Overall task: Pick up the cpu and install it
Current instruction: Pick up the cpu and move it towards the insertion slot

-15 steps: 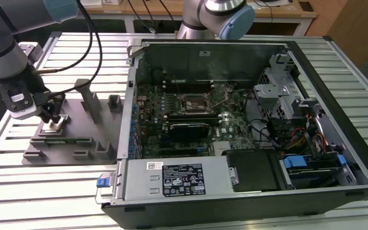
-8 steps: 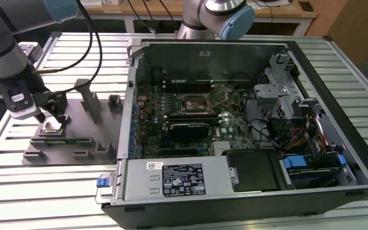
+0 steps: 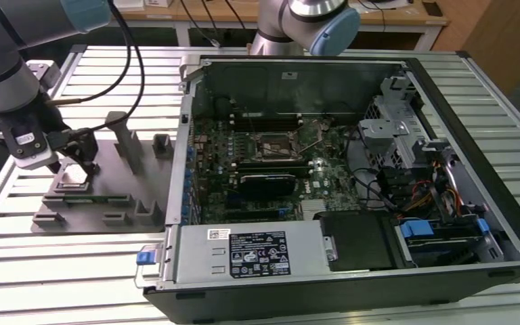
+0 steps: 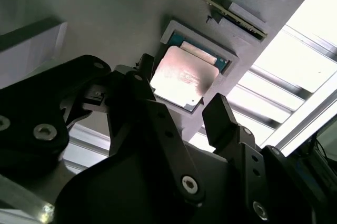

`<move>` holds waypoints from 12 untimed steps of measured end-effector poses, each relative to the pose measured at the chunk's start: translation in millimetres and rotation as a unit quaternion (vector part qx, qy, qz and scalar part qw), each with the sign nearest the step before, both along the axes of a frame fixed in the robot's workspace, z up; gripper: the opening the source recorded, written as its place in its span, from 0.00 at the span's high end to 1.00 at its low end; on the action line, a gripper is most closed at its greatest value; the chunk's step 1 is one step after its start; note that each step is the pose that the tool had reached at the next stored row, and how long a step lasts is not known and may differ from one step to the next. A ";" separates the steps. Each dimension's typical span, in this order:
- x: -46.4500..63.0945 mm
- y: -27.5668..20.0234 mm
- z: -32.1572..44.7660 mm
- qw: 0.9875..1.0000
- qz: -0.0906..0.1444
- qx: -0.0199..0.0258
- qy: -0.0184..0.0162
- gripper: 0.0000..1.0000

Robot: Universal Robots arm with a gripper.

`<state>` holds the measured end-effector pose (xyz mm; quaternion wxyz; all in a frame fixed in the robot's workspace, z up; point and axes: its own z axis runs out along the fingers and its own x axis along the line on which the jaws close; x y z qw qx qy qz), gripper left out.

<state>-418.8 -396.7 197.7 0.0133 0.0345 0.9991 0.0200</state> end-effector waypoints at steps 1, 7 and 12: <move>0.1 -0.1 -0.8 1.000 0.002 0.000 0.000 0.35; 0.0 -0.1 -6.5 1.000 0.007 0.000 0.000 0.35; -0.3 -0.1 -8.8 1.000 0.008 0.000 0.000 0.35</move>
